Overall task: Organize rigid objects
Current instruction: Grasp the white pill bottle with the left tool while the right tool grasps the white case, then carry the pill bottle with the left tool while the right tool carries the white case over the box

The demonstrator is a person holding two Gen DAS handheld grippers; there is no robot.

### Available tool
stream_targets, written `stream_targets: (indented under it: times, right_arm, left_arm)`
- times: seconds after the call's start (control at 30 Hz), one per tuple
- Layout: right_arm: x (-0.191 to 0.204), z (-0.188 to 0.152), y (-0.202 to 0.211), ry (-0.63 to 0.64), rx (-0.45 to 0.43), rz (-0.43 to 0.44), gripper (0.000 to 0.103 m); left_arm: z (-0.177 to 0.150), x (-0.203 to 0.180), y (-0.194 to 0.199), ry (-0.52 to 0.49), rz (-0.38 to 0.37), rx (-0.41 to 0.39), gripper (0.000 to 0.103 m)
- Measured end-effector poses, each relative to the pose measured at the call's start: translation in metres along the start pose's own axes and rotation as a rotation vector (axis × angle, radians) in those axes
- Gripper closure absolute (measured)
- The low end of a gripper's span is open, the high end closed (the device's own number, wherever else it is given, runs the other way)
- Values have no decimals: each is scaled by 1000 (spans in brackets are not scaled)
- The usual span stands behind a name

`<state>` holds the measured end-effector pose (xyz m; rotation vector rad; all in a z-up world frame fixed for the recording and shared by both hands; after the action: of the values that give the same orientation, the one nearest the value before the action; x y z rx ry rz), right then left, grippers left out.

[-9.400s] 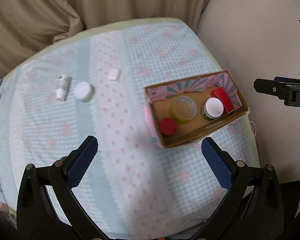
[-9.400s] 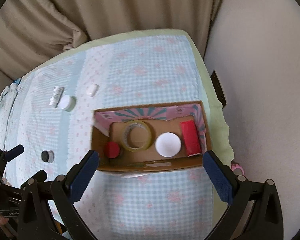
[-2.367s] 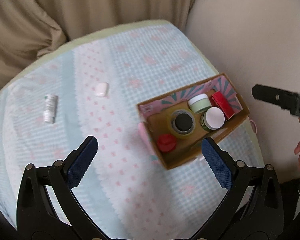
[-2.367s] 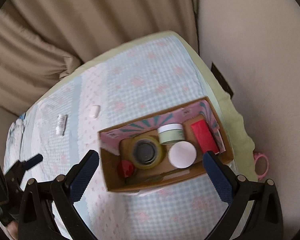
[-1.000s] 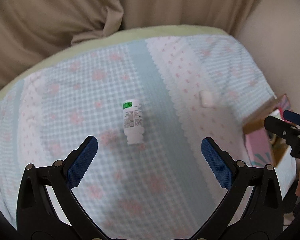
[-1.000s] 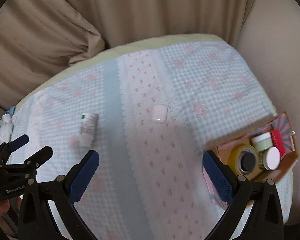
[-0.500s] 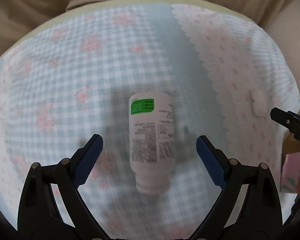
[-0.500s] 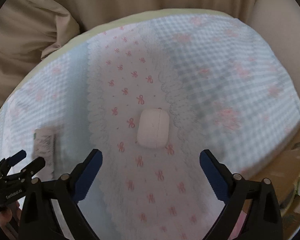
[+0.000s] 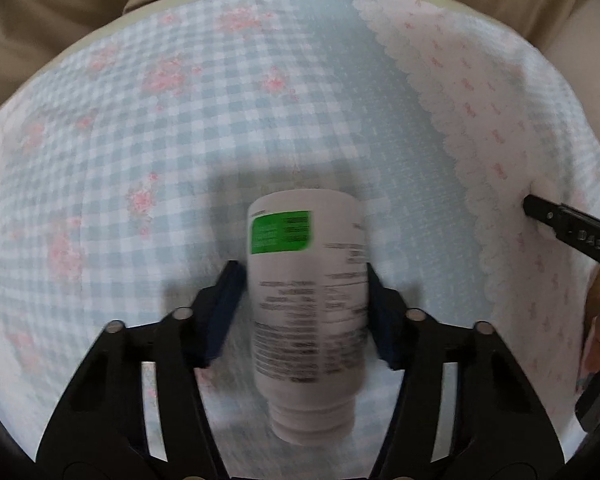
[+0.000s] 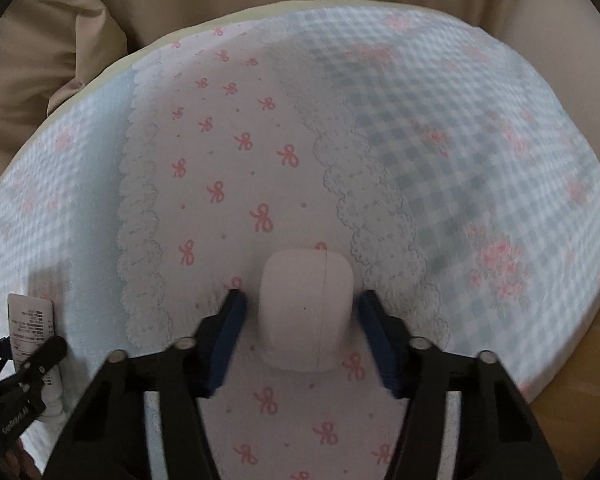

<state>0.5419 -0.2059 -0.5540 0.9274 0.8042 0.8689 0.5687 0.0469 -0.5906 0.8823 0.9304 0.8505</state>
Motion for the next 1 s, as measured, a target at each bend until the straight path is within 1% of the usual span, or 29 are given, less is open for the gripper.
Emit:
stream_targets:
  times: [0.03,0.27,0.4,0.5,0.67,0.8,1.0]
  right_arm:
    - [0,0,0,1,-2,-5,61]
    - [0,1,1,11,-7,-6,61]
    - [-1,-3,9,13,-14,18,62]
    - [1,-9,23,38,-36,21,62]
    - [8,-19,45,47,-53,47,62]
    - [8,-22,73,55,-82,63,62]
    - [-5,-34,127,37,-99,100,62]
  left_arm:
    - [0,1,2,6,-6,-8,56]
    - [1,3,6,6,3,-23,56]
    - [-5,1,18,-6,33,-32,56]
    - [-12,-3,33,-4,37,-43,56]
    - [-16,-11,55,-4,33,-65,56]
    - [-18,-24,79,-20,24,-90,56]
    - [-24,-56,136,-48,-18,-127,56]
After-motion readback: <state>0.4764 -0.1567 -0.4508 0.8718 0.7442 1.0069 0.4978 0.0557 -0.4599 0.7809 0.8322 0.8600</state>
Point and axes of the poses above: each gripper's, at about its wrist camera, not at the fingertips, and y roughly against the way its jaws point, x to its left, z to its top, the point moved 7 cm from there along -y, roughly the way its jaws point, and after that the axes turned 13 degrees about -z, right-handed, at the moved point
